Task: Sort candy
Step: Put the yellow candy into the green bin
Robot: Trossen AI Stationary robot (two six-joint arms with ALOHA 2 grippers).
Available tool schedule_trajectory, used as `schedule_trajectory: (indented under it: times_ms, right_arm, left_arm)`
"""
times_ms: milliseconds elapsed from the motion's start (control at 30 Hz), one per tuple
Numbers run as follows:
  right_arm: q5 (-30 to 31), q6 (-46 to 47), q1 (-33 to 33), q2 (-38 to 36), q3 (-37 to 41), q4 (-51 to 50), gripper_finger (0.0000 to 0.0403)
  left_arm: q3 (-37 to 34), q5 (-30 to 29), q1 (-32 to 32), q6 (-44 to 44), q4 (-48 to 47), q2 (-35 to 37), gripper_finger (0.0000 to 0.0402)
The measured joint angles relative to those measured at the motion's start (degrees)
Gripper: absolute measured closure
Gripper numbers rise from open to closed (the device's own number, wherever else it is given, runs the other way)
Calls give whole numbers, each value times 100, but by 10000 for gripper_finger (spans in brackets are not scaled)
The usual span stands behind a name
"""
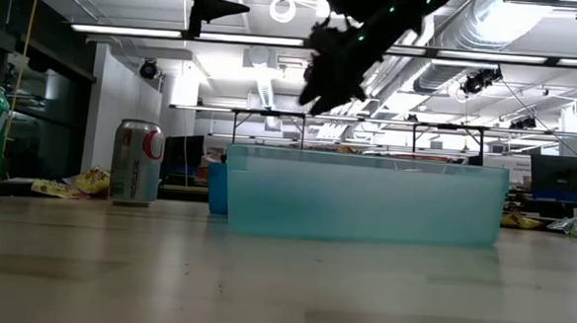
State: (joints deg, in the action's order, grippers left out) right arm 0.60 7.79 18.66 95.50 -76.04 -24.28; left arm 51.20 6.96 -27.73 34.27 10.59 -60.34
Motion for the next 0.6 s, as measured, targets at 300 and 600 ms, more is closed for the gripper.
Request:
schedule_trajectory:
  times_ms: [300,600]
  right_arm:
    - [856,218,791,-1784,859,-578,176]
    - [2005,1898,990,-3650,2221,-1073,176]
  left_arm:
    - [0,-5,-2,-102,-7,0,165]
    - [0,-22,-2,-145,-2,0,165]
